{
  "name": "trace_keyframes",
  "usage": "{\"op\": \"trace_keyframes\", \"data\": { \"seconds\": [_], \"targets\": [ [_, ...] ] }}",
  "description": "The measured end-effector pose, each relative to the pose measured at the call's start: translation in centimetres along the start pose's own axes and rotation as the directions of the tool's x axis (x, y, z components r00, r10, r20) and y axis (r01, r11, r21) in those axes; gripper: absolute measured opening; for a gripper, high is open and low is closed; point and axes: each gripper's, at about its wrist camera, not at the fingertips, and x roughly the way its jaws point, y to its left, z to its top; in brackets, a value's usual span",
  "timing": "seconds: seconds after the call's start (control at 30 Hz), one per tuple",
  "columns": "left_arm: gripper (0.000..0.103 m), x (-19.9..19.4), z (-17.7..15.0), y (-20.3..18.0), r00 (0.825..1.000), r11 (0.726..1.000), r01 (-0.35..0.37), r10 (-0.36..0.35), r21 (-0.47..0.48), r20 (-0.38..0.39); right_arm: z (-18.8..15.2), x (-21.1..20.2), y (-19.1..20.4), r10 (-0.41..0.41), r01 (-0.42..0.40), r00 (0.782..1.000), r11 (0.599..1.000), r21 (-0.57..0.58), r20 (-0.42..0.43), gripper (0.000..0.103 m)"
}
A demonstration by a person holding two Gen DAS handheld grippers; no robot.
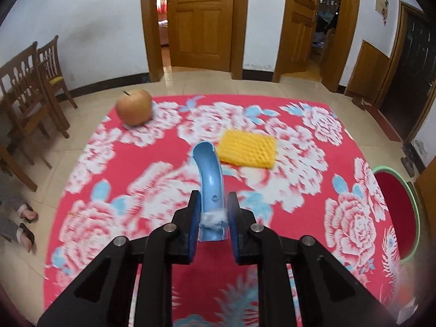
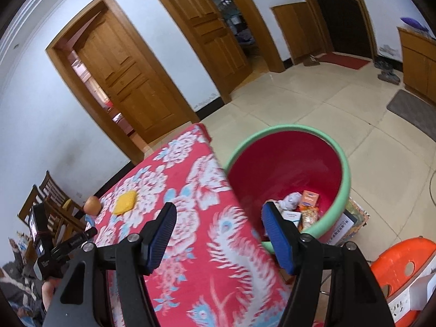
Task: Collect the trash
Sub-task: 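Grasp the yellow foam fruit net with the right gripper while left holds the blue handle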
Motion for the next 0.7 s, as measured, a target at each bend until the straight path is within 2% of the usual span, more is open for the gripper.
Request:
{"op": "trace_keyframes", "data": {
  "seconds": [0.27,0.4,0.57,0.7],
  "targets": [
    [0.019,-1.2,2.3,4.0,0.997,0.998,-0.059,0.059,-0.013,0.043,0.9,0.4,6.4,0.073,-0.076,0.997,0.991,-0.107,-0.031,0.07],
    [0.019,-0.9,3.8,5.4,0.996,0.998,-0.059,0.06,-0.027,0.062,1.1,1.8,10.3,0.125,-0.139,0.988,0.974,-0.177,-0.087,0.07],
    [0.019,0.4,4.3,6.7,0.997,0.997,-0.049,0.052,-0.057,0.057,1.1,4.0,14.8,0.137,-0.16,0.985,0.953,-0.259,-0.103,0.07],
    [0.019,1.7,4.1,7.6,0.998,0.996,-0.049,0.052,-0.074,0.047,0.9,6.7,16.9,0.143,-0.174,0.981,0.945,-0.278,-0.128,0.07]
  ]
}}
